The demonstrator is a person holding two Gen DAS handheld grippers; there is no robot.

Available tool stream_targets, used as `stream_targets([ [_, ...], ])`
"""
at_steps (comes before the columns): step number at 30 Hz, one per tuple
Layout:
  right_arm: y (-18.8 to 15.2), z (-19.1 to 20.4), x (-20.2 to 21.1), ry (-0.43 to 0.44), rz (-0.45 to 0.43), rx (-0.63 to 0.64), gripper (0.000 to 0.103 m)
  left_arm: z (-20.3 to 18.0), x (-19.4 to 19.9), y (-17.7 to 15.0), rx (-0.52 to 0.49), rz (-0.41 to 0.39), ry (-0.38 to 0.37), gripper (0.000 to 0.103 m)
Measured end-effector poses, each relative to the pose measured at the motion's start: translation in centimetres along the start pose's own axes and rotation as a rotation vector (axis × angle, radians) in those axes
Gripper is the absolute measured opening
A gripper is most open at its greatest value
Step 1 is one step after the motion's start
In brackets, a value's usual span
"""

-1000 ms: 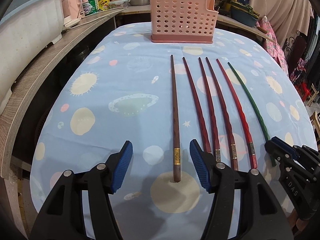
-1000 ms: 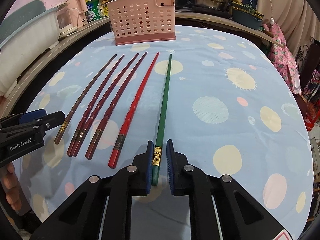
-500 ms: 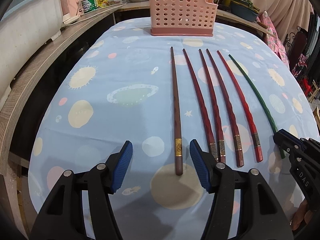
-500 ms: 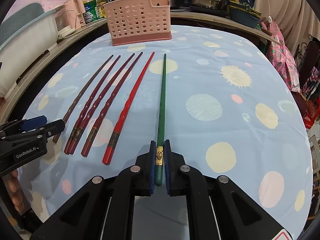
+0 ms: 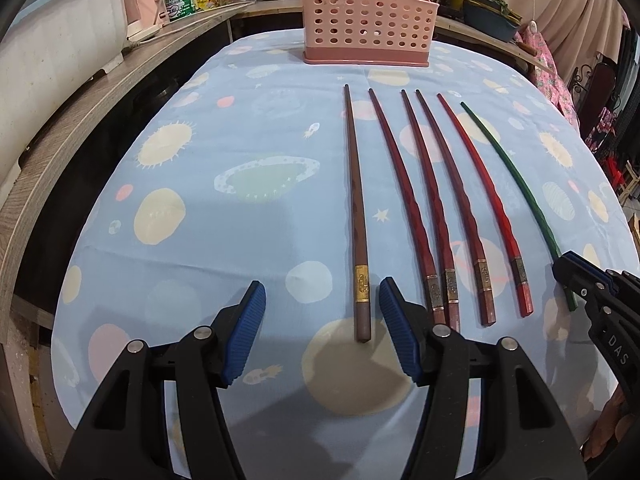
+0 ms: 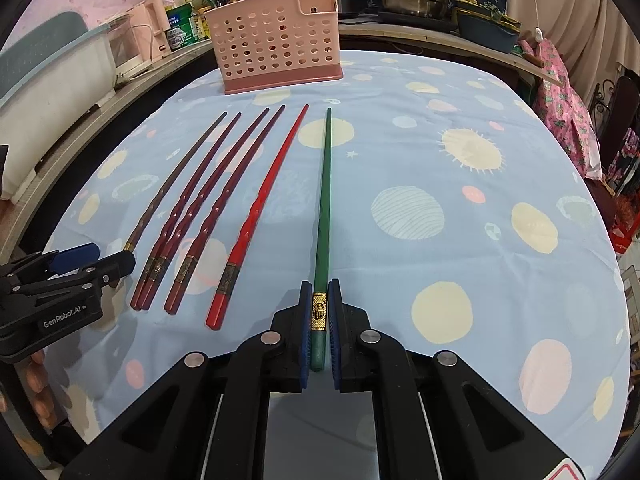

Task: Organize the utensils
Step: 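Grasp the green chopstick with the right tool while the left tool grasps the brown chopstick, then lift the green and brown chopsticks up over the pink basket with both tools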

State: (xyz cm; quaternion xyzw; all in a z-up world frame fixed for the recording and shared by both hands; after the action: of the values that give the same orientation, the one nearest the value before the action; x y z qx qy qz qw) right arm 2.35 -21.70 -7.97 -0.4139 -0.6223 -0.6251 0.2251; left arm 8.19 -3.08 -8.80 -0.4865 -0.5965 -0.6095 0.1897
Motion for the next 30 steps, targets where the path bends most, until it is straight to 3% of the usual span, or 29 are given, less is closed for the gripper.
stream_targets([
  [7, 0.0, 0.0, 0.0, -0.001, 0.0, 0.001, 0.007, 0.4, 0.3, -0.2, 0.01, -0.004, -0.014, 0.047],
  [15, 0.0, 0.0, 0.1, 0.006, 0.0, 0.0, 0.007, 0.4, 0.6, -0.4, 0.01, 0.001, -0.044, 0.01],
  [30, 0.5, -1.1, 0.8, 0.036, -0.003, -0.046, 0.007, -0.4, 1.2, 0.0, 0.015, 0.019, -0.067, 0.007],
])
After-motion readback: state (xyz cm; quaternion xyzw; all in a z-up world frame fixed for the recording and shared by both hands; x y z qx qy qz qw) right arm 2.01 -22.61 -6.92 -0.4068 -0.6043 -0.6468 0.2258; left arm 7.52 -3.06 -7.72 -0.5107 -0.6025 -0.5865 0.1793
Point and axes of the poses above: each gripper's, at about its wrist camera, not at the fingertips, and x roughly against the way its jaws point, z to its left, y to its top, the point moved 6 cm from there along -x, roughly the way its jaws point, and after that the axes turned 12 degrees about -y, right-handed, at the moved point
